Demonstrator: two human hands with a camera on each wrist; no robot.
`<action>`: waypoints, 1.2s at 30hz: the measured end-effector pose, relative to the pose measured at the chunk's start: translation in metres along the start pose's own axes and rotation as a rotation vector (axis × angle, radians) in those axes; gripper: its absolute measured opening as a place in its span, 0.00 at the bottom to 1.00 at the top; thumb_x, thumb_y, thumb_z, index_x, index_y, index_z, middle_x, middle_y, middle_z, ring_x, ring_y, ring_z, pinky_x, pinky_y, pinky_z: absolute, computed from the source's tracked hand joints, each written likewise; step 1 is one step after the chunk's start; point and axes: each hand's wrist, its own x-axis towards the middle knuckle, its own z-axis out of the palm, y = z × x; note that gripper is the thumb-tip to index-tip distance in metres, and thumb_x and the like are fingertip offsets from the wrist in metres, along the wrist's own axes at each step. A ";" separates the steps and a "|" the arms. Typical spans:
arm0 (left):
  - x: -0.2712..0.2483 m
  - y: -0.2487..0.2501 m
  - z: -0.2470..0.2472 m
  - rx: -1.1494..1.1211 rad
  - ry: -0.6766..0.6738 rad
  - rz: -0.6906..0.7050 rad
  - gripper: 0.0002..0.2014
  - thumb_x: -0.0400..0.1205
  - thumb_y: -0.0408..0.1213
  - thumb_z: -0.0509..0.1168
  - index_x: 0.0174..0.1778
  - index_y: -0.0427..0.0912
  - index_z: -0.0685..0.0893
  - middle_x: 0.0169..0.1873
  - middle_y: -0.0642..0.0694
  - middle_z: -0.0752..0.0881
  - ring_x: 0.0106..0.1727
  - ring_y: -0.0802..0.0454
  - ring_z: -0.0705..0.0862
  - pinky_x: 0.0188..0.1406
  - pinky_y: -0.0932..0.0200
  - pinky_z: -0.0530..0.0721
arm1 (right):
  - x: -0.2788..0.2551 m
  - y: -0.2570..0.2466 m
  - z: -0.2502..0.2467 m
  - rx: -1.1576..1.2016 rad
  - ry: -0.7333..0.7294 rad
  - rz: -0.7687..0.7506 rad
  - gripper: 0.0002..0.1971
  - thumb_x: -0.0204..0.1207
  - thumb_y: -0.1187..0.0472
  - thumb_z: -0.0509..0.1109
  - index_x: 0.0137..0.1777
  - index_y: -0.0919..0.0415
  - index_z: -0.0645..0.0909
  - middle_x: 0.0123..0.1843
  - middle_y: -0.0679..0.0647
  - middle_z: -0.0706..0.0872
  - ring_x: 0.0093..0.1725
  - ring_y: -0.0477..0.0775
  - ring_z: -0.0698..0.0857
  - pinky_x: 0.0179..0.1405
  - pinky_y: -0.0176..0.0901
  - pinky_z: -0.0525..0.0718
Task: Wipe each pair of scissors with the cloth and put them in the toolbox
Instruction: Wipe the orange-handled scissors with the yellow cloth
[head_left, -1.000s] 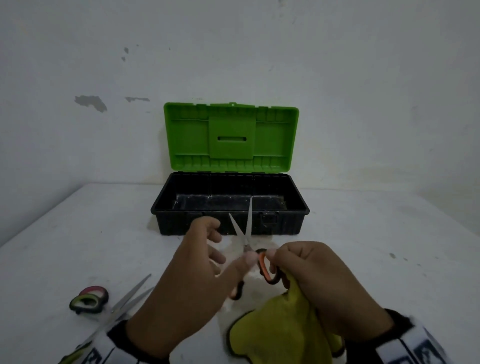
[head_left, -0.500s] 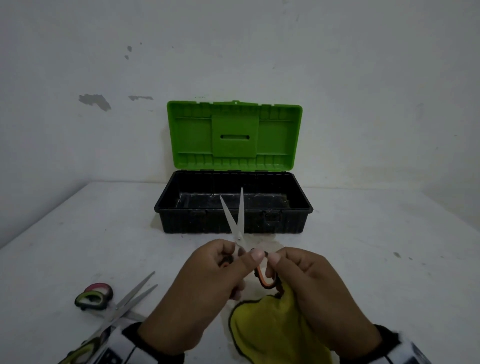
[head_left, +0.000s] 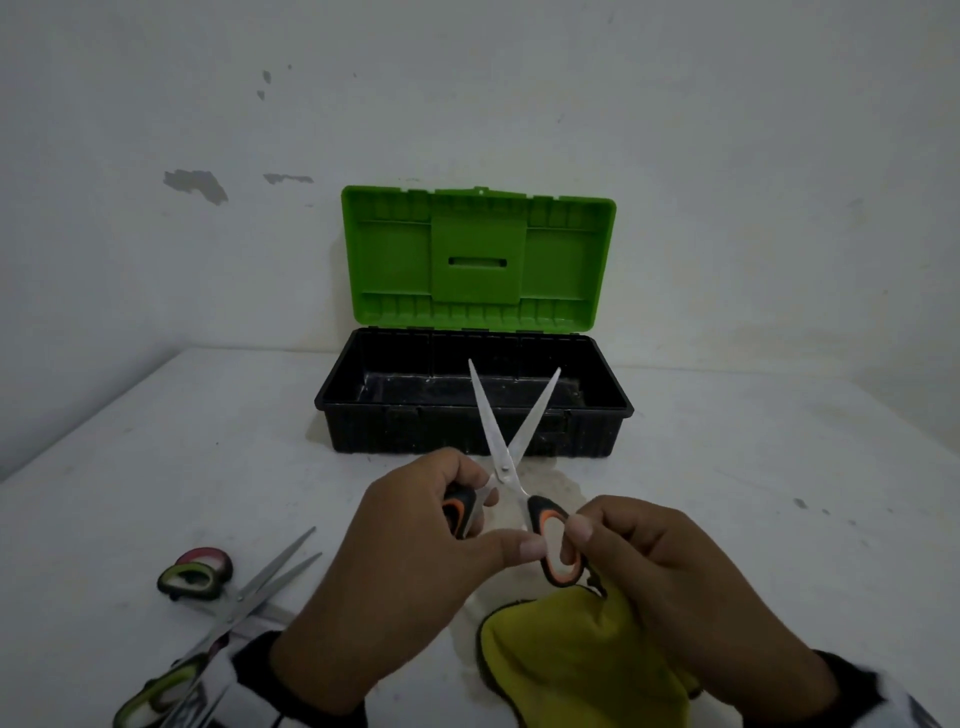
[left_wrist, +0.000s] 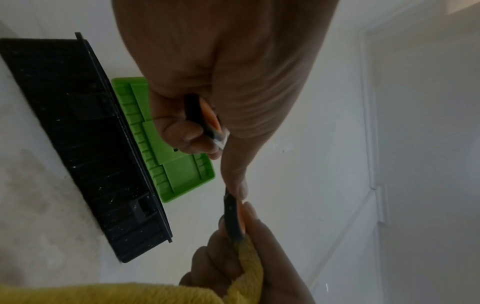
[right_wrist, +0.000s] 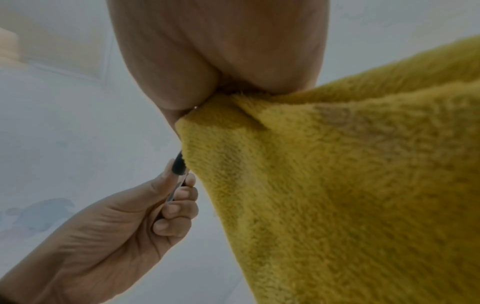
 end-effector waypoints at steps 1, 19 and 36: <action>0.000 0.001 0.000 -0.004 -0.002 0.011 0.22 0.56 0.57 0.81 0.39 0.55 0.81 0.27 0.52 0.81 0.27 0.65 0.78 0.27 0.75 0.78 | -0.001 -0.002 -0.001 -0.007 0.001 0.008 0.17 0.77 0.43 0.62 0.37 0.50 0.86 0.35 0.51 0.87 0.37 0.48 0.83 0.39 0.37 0.80; -0.004 0.006 0.007 0.096 0.010 0.011 0.33 0.54 0.52 0.86 0.43 0.56 0.69 0.35 0.55 0.78 0.31 0.61 0.75 0.26 0.76 0.74 | 0.018 -0.034 0.015 -0.225 0.382 -0.257 0.07 0.68 0.58 0.81 0.39 0.47 0.86 0.37 0.39 0.88 0.38 0.40 0.87 0.33 0.23 0.78; -0.006 0.006 0.008 0.182 0.010 0.082 0.33 0.53 0.55 0.85 0.38 0.54 0.66 0.27 0.54 0.73 0.24 0.61 0.69 0.28 0.72 0.75 | 0.030 -0.014 0.013 -0.178 0.587 -0.124 0.09 0.69 0.55 0.81 0.32 0.53 0.83 0.30 0.45 0.86 0.34 0.43 0.84 0.29 0.26 0.77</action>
